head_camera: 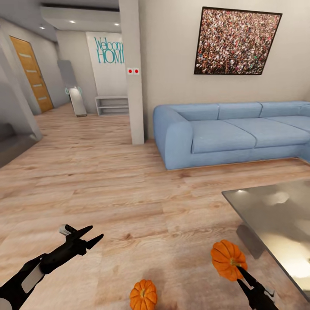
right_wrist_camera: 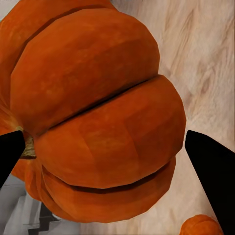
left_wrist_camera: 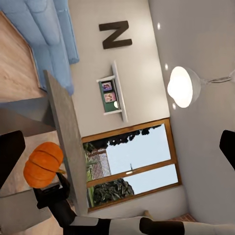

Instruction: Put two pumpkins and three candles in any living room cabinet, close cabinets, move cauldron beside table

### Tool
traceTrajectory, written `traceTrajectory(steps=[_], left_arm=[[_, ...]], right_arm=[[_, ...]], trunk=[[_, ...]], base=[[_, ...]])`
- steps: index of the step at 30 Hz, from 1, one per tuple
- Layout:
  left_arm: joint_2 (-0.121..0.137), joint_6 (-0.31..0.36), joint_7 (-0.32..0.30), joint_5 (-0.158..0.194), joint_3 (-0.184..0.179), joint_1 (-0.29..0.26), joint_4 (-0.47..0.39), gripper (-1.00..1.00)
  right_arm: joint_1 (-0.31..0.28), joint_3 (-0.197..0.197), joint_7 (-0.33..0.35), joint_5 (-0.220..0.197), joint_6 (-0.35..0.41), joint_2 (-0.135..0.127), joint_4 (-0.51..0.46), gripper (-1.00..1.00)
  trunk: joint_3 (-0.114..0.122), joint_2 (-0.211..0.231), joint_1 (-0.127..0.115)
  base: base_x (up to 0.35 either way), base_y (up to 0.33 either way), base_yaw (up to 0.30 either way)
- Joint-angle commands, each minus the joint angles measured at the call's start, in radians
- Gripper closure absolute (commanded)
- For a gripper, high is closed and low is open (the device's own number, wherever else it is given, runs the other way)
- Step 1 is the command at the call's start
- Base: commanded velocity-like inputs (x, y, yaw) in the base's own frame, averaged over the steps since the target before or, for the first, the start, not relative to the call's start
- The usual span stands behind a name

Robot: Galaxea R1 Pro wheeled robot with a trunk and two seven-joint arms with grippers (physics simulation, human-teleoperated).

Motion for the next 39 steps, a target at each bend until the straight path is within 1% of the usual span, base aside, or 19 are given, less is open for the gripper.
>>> traceTrajectory(steps=[1,6,27,31,39], left_arm=[[0.001,0.011,-0.004,0.005,-0.007,-0.001,0.000,-1.00],[0.001,0.012,-0.004,0.006,-0.005,-0.001,0.000,-1.00],[0.000,0.011,-0.004,0.006,-0.007,-0.001,0.000,-1.00],[0.000,0.011,-0.004,0.006,-0.007,-0.001,0.000,-1.00],[0.001,0.011,-0.005,0.006,-0.005,-0.001,0.000,-1.00]], right_arm=[[-0.001,0.006,0.007,-0.009,0.011,0.000,0.003,1.00],[-0.001,0.007,0.006,-0.009,0.014,0.001,0.001,1.00],[-0.001,0.010,0.003,-0.004,0.013,0.009,0.000,1.00],[-0.001,0.011,-0.040,-0.004,0.013,0.009,-0.002,1.00],[-0.001,0.011,-0.053,-0.004,0.013,0.010,-0.004,1.00]], trunk=[[-0.001,0.000,0.000],[-0.001,0.000,0.000],[-0.001,0.000,0.000],[-0.001,0.000,0.000],[-0.001,0.000,0.000]], base=[[0.266,-0.060,0.000],[0.101,-0.018,0.000],[0.002,0.000,0.000],[0.000,-0.069,0.000],[0.000,-0.041,0.000]])
